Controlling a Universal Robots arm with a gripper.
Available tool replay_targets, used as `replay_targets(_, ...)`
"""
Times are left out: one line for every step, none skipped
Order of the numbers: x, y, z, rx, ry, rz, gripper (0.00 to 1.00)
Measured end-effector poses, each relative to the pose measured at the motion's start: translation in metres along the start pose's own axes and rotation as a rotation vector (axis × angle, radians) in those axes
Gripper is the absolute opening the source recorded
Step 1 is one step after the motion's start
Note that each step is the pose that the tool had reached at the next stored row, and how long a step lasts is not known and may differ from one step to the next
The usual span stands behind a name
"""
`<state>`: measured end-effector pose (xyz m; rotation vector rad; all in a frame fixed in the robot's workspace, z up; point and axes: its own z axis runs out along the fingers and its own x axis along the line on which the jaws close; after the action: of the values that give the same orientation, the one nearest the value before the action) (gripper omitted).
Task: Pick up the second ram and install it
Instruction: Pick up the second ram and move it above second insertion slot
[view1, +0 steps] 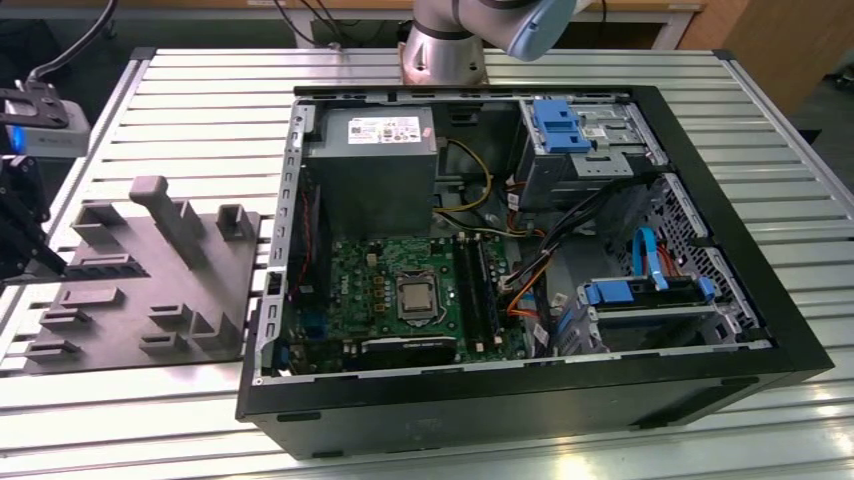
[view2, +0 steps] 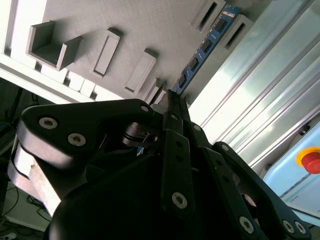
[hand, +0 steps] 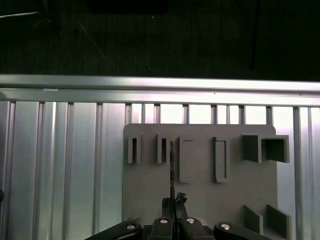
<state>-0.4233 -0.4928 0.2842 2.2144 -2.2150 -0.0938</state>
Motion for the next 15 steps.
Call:
replay_targets(0.0, 0.0, -0.0003, 0.0, 0.0, 0.0, 0.12)
replay_targets(0.0, 0.0001, -0.0006, -0.0001, 0.0001, 0.0, 0.12)
replay_targets(0.0, 0.0001, -0.0009, -0.0001, 0.0001, 0.0, 0.12)
replay_targets(0.0, 0.0001, -0.0012, -0.0001, 0.0, 0.0, 0.12)
replay_targets(-0.0001, 0.0001, -0.0014, 0.0, 0.0, 0.0, 0.12)
replay_targets(-0.0001, 0.0002, -0.0017, 0.0, 0.0001, 0.0, 0.12)
replay_targets(-0.0001, 0.0002, -0.0021, 0.0, 0.0, 0.0, 0.12)
replay_targets(-0.0001, 0.0003, -0.0024, 0.0, 0.0, 0.0, 0.12)
replay_targets(-0.0001, 0.0003, -0.0028, 0.0, 0.0, 0.0, 0.12)
replay_targets(-0.0002, 0.0003, -0.0032, 0.0, 0.0, 0.0, 0.12)
replay_targets(-0.0002, 0.0004, -0.0036, 0.0, 0.0001, 0.0, 0.12)
replay_targets(-0.0002, 0.0004, -0.004, -0.0001, 0.0001, 0.0, 0.12)
replay_targets(-0.0002, 0.0004, -0.0043, 0.0, 0.0, 0.0, 0.12)
replay_targets(-0.0002, 0.0004, -0.0046, 0.0001, 0.0, 0.0, 0.12)
replay_targets(-0.0002, 0.0005, -0.0051, -0.0001, 0.0, 0.0, 0.12)
